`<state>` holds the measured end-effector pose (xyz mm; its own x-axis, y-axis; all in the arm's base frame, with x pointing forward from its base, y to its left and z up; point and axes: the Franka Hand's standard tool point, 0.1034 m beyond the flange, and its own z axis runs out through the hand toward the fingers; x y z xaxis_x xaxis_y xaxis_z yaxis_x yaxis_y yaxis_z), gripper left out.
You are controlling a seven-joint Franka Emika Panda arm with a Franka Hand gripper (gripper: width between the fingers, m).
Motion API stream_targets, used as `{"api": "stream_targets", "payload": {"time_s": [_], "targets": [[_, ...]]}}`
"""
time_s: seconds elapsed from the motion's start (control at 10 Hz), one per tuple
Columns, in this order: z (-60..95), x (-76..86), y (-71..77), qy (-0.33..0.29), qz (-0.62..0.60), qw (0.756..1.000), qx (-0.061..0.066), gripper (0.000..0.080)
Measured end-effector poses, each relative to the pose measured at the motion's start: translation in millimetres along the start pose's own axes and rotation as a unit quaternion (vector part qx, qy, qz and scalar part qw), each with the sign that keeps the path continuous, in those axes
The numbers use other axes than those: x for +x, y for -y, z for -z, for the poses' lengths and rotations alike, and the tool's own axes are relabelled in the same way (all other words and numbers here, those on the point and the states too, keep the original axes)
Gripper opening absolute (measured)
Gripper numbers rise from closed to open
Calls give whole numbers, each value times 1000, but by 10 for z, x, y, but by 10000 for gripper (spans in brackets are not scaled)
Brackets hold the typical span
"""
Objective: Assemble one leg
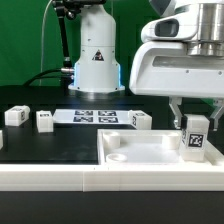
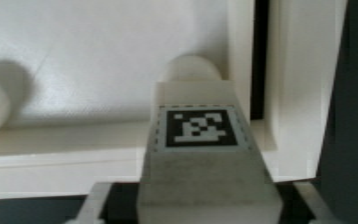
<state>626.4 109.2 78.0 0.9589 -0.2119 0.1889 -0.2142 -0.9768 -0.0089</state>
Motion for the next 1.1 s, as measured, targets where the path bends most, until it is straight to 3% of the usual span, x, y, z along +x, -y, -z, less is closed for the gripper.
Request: {"api": "stream_targets", "payload": {"time_s": [0.3,0.5,0.8,1.1], "targets": [[-13,-32,17,5,-203,979,2,294],[-16,-45,25,11,-338,941,3,294],[-16,-59,34,17,-435,900,0,295],[-17,-60,37,17,-415,910,1,295]]}}
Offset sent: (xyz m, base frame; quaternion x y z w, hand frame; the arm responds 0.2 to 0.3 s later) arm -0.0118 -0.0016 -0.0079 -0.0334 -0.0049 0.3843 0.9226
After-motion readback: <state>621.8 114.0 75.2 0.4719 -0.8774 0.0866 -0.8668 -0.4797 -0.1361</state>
